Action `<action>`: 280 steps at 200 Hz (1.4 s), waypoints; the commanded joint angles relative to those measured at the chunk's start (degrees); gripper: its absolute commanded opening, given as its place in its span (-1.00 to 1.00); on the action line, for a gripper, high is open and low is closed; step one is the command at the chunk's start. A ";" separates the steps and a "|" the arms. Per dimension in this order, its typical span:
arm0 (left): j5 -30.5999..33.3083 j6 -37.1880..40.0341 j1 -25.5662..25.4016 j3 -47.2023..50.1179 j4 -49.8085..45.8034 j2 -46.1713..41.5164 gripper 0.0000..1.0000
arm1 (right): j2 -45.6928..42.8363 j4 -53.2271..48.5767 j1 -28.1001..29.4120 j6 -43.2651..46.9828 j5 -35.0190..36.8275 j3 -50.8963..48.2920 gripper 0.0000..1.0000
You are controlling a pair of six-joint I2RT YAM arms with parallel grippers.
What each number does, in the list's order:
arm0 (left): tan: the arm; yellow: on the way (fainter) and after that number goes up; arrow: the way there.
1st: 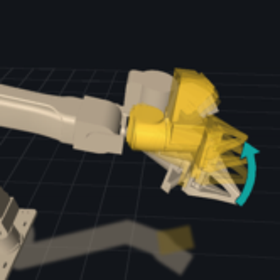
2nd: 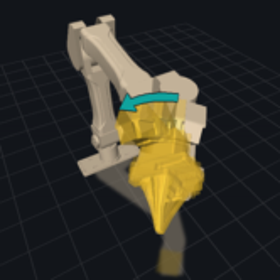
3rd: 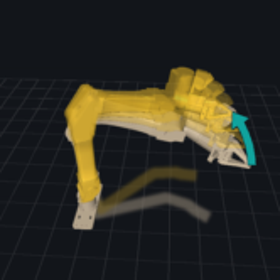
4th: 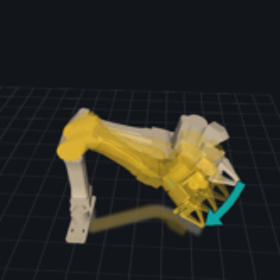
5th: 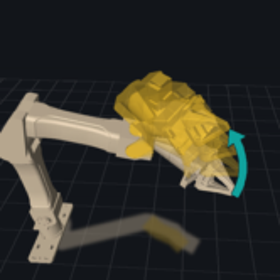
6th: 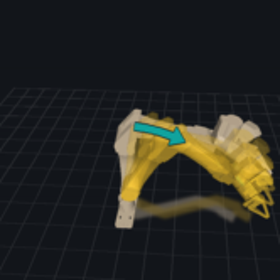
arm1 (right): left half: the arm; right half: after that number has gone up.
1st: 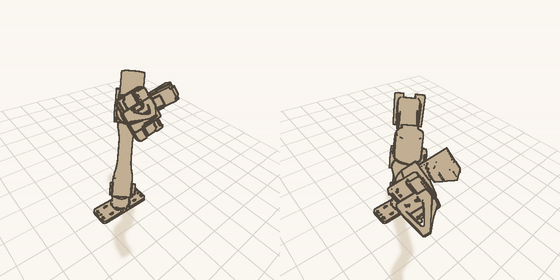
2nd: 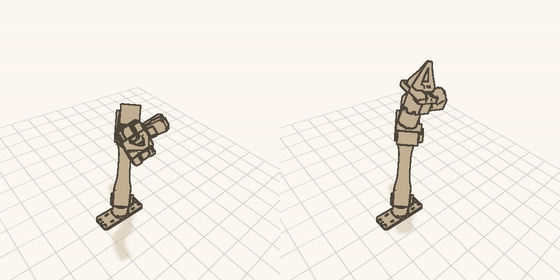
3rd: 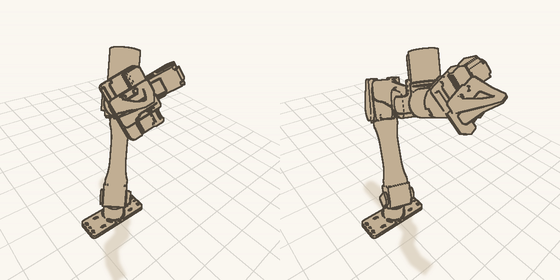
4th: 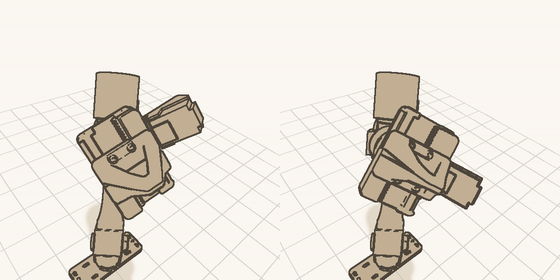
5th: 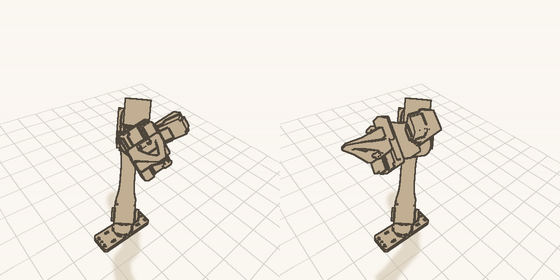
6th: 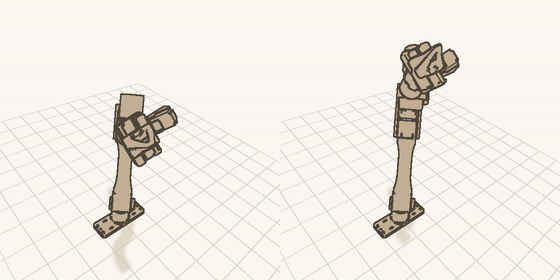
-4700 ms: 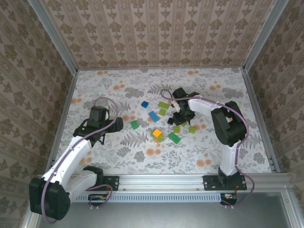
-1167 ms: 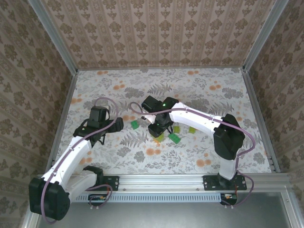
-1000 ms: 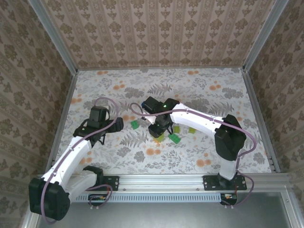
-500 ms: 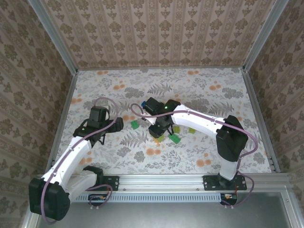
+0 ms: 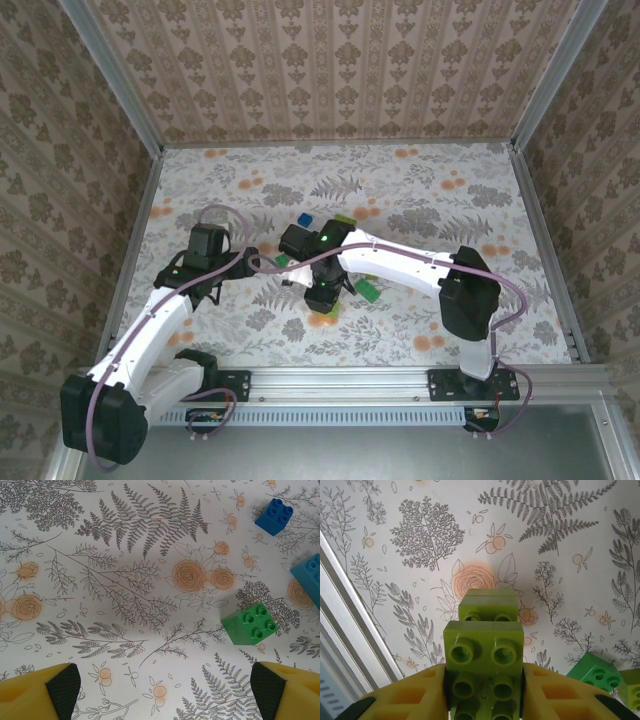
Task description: Assemble a carrot with lego
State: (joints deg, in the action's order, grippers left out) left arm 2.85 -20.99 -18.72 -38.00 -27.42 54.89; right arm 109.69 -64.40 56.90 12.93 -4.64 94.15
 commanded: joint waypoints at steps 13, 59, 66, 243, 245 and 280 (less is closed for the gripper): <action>0.24 0.12 -0.34 -0.94 0.52 -0.44 0.83 | 2.66 -3.86 0.27 5.14 -0.11 1.41 -0.28; 0.31 0.16 -0.35 -0.93 0.51 -0.46 0.83 | 0.91 0.90 0.01 8.05 -1.31 -0.69 -0.28; 0.31 0.11 -0.35 -0.93 0.52 -0.42 0.83 | 0.72 1.01 -0.13 8.57 -1.79 -0.91 -0.28; 0.40 0.14 -0.35 -0.85 0.35 -0.18 0.83 | -4.30 4.36 -0.92 9.75 -4.45 -6.70 0.31; 0.40 0.16 -0.31 -0.85 0.35 -0.15 0.83 | -4.46 4.46 -0.92 9.75 -4.55 -6.70 0.33; 0.40 0.27 -0.35 -0.93 0.52 -0.03 0.83 | -8.31 7.70 -0.96 8.90 -3.66 -7.06 0.53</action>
State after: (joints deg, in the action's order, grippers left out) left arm 2.85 -20.99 -18.72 -38.00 -27.42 54.89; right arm 106.26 -59.07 56.12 22.37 -7.86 87.48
